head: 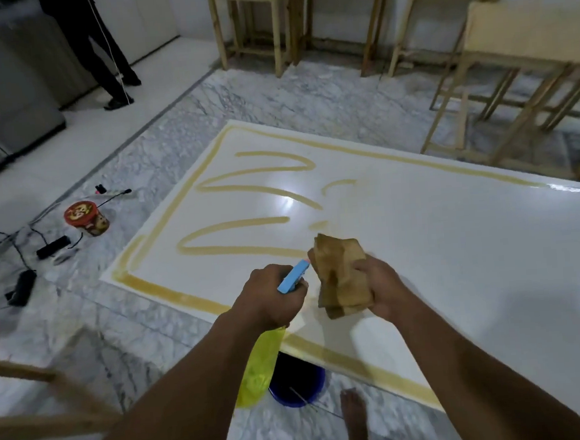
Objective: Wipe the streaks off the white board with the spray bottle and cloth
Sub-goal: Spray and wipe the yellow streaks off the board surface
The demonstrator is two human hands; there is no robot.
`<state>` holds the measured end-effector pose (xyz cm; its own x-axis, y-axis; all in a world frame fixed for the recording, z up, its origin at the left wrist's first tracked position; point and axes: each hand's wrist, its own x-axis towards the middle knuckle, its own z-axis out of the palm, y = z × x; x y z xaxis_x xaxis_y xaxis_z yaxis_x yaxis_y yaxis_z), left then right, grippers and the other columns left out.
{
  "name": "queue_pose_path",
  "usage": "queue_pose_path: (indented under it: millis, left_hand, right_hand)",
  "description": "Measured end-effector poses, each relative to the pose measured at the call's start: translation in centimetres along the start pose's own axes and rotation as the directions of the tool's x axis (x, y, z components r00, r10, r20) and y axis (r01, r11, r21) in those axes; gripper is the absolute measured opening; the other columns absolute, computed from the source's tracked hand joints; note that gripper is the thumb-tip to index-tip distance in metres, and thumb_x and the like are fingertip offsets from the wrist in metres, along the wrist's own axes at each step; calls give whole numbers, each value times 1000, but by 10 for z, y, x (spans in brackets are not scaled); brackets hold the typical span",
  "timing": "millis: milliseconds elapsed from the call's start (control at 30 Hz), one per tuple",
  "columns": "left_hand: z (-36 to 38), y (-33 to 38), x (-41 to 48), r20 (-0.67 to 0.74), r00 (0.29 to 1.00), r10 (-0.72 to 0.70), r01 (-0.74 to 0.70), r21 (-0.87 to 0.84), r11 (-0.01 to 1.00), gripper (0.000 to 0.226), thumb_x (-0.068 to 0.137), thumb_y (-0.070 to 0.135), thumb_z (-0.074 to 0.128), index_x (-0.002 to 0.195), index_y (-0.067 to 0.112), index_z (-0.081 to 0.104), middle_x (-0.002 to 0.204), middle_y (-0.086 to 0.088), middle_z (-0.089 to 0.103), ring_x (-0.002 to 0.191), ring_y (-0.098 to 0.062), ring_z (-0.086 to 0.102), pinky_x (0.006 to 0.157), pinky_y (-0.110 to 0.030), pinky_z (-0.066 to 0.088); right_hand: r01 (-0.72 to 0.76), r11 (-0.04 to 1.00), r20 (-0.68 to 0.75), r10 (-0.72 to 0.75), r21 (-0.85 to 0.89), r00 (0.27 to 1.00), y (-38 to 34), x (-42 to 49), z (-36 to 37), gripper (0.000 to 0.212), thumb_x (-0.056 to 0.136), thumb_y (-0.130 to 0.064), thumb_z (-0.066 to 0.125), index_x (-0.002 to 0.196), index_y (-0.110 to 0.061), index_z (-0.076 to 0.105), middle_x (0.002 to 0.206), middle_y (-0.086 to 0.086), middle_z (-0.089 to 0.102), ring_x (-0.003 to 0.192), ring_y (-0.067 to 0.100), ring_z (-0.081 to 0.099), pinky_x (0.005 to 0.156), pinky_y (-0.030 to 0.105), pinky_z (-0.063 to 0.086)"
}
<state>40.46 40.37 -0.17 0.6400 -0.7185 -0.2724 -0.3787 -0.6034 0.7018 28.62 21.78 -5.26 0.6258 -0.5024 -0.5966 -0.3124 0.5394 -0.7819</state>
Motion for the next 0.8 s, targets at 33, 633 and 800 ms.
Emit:
queue_pose_path:
  millis: [33, 633, 800]
  left_hand:
    - [1, 3, 1, 15, 1000, 19, -19, 14, 1000, 26, 95, 33, 57, 77, 16, 62, 73, -16, 67, 66, -37, 71, 68, -51, 62]
    - [54, 98, 192, 138, 986, 93, -94, 4, 996, 33, 92, 40, 56, 79, 10, 61, 74, -18, 66, 67, -36, 68, 67, -53, 62]
    - [59, 89, 220, 106, 991, 86, -87, 10, 996, 34, 97, 35, 56, 80, 5, 59, 74, -21, 64, 67, -38, 66, 66, -53, 61]
  right_hand:
    - [-27, 985, 39, 21, 168, 999, -9, -4, -12, 27, 98, -14, 48, 118, -9, 65, 107, 14, 73, 92, 30, 70, 79, 40, 58]
    - [200, 892, -170, -289, -406, 942, -189, 178, -165, 18, 103, -22, 46, 110, -23, 62, 99, -11, 63, 79, 10, 61, 59, 27, 48]
    - [-26, 373, -159, -331, -928, 930, -178, 278, -209, 56, 95, -9, 38, 149, -20, 44, 149, 16, 47, 133, 40, 46, 106, 45, 42]
